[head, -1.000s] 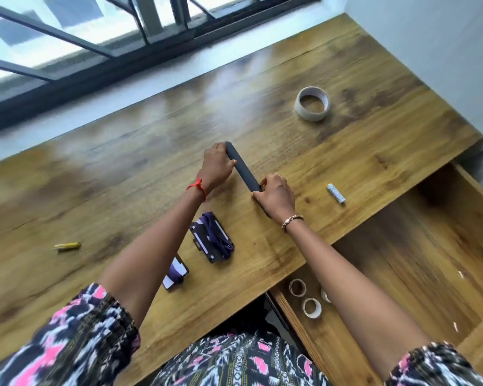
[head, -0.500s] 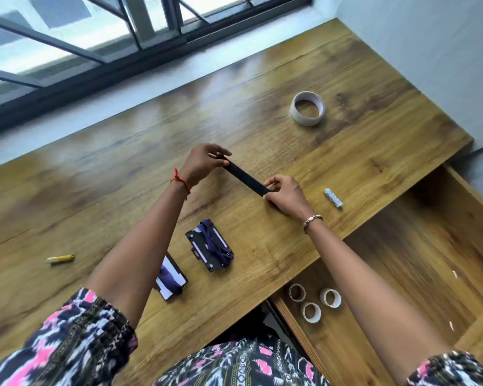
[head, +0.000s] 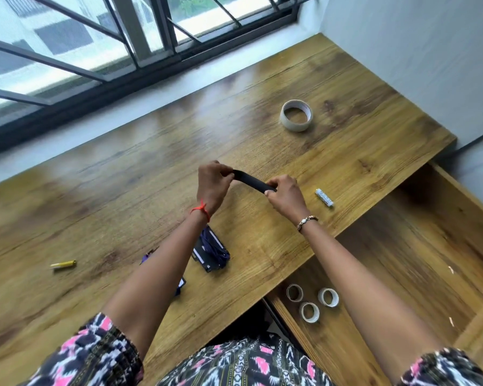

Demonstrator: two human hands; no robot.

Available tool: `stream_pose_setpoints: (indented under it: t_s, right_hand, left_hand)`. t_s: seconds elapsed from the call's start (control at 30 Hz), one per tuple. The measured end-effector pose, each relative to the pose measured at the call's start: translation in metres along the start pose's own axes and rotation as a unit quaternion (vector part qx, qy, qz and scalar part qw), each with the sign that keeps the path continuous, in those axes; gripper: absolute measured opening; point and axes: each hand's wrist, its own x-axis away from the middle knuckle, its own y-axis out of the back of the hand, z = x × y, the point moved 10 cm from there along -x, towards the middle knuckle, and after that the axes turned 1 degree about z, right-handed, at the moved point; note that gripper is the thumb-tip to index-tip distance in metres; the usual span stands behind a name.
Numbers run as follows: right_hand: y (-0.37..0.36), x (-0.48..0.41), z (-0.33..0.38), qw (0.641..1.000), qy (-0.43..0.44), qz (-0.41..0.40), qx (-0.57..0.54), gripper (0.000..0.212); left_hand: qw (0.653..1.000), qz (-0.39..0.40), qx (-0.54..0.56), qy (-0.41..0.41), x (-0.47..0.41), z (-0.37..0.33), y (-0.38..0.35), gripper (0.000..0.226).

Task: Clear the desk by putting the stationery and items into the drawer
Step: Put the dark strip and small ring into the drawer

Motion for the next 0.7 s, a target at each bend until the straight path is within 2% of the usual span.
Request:
stream_pose_setpoints:
  t_s: [0.07,0.17,0.27,0.43,0.53,0.7]
  right_hand:
    - [0.006,0.001,-0.005,1.0,-0.006,-0.01,-0.02,0.017]
    - [0.017,0.004,-0.007,0.998,-0.002,-0.013,-0.059,0.021]
    - [0.018,0.005,0.002,0.997,0.021,0.0,-0.076,0.027]
    - [0.01,0.005,-0.002,0.98,-0.004,0.071,-0.185,0.045]
    - [0.011,0.006,-0.012,0.954,-0.02,0.098,-0.281,0.042]
    - [0.005,0.009,-0.03,0.91,-0.06,0.104,-0.398,0.033]
  left_hand:
    - [0.999,0.03,0.015,0.009,0.0,-0.003,-0.008,0.029]
    - [0.991,0.134,0.008,0.017,0.003,-0.003,-0.028,0.053]
    - [0.969,0.241,0.058,0.021,0.019,-0.012,-0.056,0.059]
    - [0.959,0.248,0.139,0.008,0.029,-0.037,-0.067,0.047]
    - [0.933,0.325,0.151,0.026,0.039,-0.04,-0.081,0.045]
    - [0.914,0.36,0.166,0.083,0.048,-0.037,-0.095,0.066]
